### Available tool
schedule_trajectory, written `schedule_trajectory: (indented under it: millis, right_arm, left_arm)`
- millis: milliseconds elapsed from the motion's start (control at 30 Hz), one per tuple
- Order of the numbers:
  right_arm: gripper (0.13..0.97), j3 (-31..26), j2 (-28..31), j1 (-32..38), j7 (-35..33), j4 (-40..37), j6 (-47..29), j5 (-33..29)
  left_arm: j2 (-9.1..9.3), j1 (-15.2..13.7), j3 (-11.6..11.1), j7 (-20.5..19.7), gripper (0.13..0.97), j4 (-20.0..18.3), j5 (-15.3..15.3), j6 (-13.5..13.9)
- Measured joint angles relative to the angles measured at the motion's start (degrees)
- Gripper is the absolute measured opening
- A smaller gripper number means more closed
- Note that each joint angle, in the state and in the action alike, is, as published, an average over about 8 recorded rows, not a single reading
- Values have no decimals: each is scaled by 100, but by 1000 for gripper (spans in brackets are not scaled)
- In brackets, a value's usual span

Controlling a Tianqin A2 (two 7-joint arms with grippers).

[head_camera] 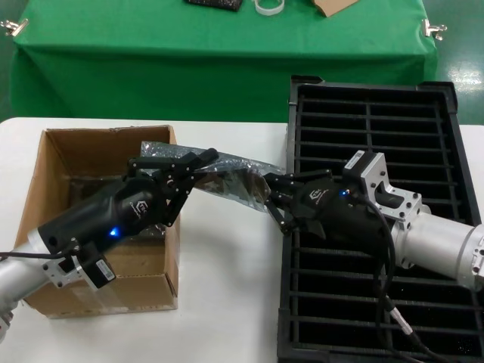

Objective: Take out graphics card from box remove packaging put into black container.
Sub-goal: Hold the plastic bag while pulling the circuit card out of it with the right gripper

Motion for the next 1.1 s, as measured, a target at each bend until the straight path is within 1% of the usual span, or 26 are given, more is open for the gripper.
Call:
schedule_trajectory:
  millis: [333,667,967,1100]
  right_arm:
    - [159,-24,30,-71,85,123,55,-49]
    - [166,-33,16,-102,75,135,107,-49]
    - [233,-41,-40,-20,-111,-47,81,104]
    - [299,-47,-68,23,-207,-141,62,185]
  left_arm:
    - [-29,96,755,-35,139,-135,-801,0]
    - [-123,142,1457,-120,139,-258,-1559,0]
    - [-203,175,2013,-225,139,-342,-2151,0]
    - [-233,213,2245,-277,139,-396,-2392,0]
